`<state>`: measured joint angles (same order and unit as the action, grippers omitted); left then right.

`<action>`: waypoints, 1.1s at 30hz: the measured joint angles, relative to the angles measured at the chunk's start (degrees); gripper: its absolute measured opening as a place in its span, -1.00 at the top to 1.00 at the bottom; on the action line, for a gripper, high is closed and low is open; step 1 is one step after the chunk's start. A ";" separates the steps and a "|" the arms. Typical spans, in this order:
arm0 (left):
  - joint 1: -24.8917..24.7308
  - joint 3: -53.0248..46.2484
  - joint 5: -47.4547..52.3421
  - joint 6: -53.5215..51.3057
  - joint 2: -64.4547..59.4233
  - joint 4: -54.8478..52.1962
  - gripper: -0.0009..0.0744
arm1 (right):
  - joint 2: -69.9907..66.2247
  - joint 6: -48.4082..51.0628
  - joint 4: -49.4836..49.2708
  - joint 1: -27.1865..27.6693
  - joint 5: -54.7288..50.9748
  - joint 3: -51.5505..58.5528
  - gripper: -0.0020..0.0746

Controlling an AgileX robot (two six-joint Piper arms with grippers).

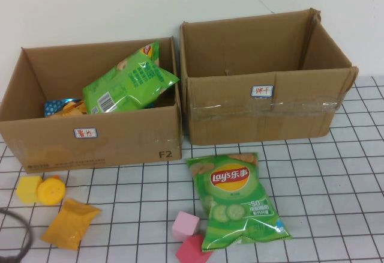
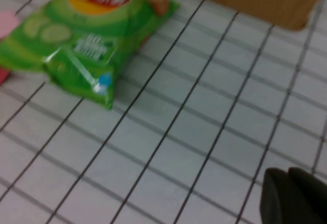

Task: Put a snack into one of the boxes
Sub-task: Pick up the biscuit

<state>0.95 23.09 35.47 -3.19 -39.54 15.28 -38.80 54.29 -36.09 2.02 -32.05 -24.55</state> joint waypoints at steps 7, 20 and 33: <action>0.00 5.75 1.41 -2.99 -17.21 2.19 0.98 | -9.64 5.32 -2.26 0.00 -1.41 -0.05 0.95; -6.85 21.52 2.02 -8.23 -40.72 -4.62 -0.45 | -12.25 8.70 -4.50 0.00 -2.02 -0.26 0.95; -10.18 32.66 2.94 5.91 -59.07 -17.52 -0.78 | -12.25 9.82 -6.18 0.00 -2.02 -0.44 0.95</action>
<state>-9.24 55.75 38.41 2.72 -98.61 -2.24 -51.04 64.11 -42.27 2.02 -34.07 -24.99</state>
